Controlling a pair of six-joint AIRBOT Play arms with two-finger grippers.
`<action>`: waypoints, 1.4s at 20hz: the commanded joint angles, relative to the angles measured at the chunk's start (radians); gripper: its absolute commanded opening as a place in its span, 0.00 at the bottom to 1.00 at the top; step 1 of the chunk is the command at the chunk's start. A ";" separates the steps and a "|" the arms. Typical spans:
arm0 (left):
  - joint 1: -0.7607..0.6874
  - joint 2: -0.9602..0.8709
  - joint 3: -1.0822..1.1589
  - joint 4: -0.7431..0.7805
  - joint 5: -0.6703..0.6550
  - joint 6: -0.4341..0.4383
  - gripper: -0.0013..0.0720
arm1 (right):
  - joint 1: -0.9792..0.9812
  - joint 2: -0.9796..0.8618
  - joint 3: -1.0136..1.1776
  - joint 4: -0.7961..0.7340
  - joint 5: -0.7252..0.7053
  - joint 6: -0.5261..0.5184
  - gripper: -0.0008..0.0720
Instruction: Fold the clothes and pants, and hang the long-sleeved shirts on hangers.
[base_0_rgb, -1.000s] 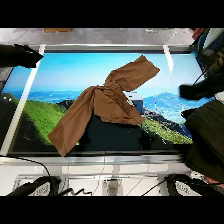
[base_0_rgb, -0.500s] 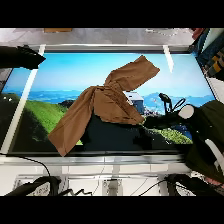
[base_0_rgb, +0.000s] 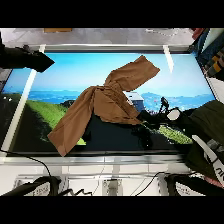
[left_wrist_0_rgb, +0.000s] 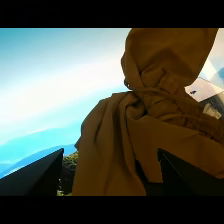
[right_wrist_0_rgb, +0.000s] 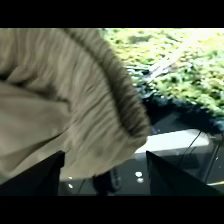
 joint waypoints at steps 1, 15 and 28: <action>0.000 -0.010 0.000 0.000 0.001 0.000 0.91 | 0.002 -0.047 -0.002 0.011 -0.059 0.040 0.64; 0.084 0.013 -0.244 0.320 -0.287 -0.192 0.03 | 0.023 -0.032 0.137 0.002 -0.133 -0.113 0.05; 0.270 0.687 -1.399 0.259 -0.111 -0.290 0.18 | 0.096 -0.032 0.137 -0.005 -0.157 -0.113 0.05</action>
